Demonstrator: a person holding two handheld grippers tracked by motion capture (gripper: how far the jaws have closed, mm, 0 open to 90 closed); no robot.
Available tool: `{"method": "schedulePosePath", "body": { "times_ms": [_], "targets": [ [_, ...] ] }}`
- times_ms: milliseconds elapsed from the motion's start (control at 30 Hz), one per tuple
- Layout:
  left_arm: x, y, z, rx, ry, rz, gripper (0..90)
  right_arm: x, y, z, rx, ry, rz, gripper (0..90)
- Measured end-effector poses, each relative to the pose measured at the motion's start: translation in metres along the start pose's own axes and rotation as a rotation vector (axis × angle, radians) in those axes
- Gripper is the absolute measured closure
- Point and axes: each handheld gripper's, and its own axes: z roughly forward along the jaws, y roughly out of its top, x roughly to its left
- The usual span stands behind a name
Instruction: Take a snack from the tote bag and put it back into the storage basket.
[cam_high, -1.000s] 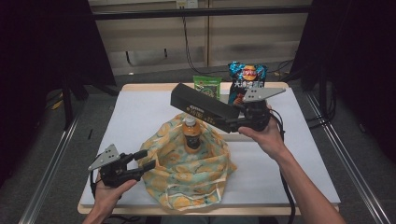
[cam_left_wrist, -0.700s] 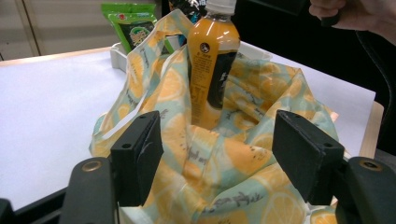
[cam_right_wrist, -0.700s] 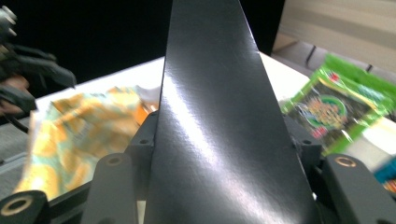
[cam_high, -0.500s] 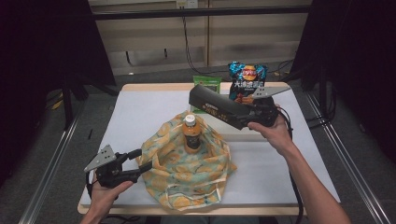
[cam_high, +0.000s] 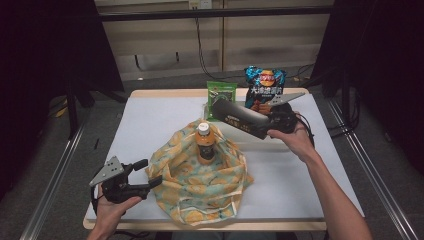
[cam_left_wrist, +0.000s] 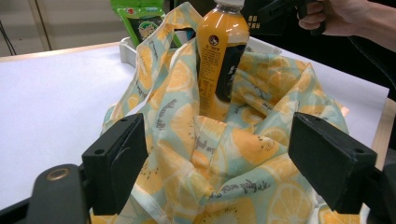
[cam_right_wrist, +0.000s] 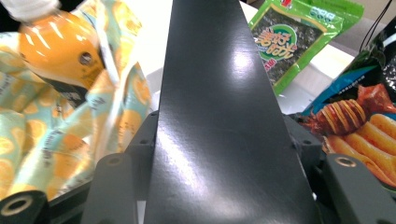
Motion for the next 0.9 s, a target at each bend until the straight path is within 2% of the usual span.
{"method": "schedulePosePath", "body": {
  "times_ms": [167, 200, 300, 433, 500, 600, 800, 900],
  "targets": [
    [-0.001, -0.001, 0.002, 0.011, 0.004, 0.003, 19.0, -0.004, -0.002, 0.012, 0.045, 0.016, -0.029, 43.6],
    [-0.001, -0.001, 0.002, 0.010, -0.007, -0.001, 19.0, -0.004, -0.002, 0.013, 0.046, 0.017, -0.033, 43.6],
    [-0.001, -0.001, 0.002, 0.013, -0.004, 0.003, 18.9, -0.008, -0.002, 0.018, 0.048, 0.028, -0.031, 43.6],
    [0.000, -0.001, 0.001, 0.015, 0.001, -0.002, 18.9, -0.011, -0.006, 0.028, 0.078, 0.042, -0.032, 43.6],
    [0.000, -0.001, 0.002, 0.011, 0.006, -0.012, 18.9, -0.011, -0.008, 0.032, 0.090, 0.041, -0.032, 43.6],
    [0.001, -0.002, 0.002, 0.018, -0.002, 0.002, 18.9, -0.010, -0.008, 0.036, 0.104, 0.037, -0.046, 43.6],
    [0.002, -0.002, 0.003, 0.020, -0.004, 0.001, 18.8, -0.012, -0.010, 0.041, 0.124, 0.042, -0.056, 43.5],
    [0.002, -0.002, 0.003, 0.028, 0.006, 0.000, 18.9, -0.015, -0.012, 0.043, 0.123, 0.046, -0.039, 43.4]
  ]
}}
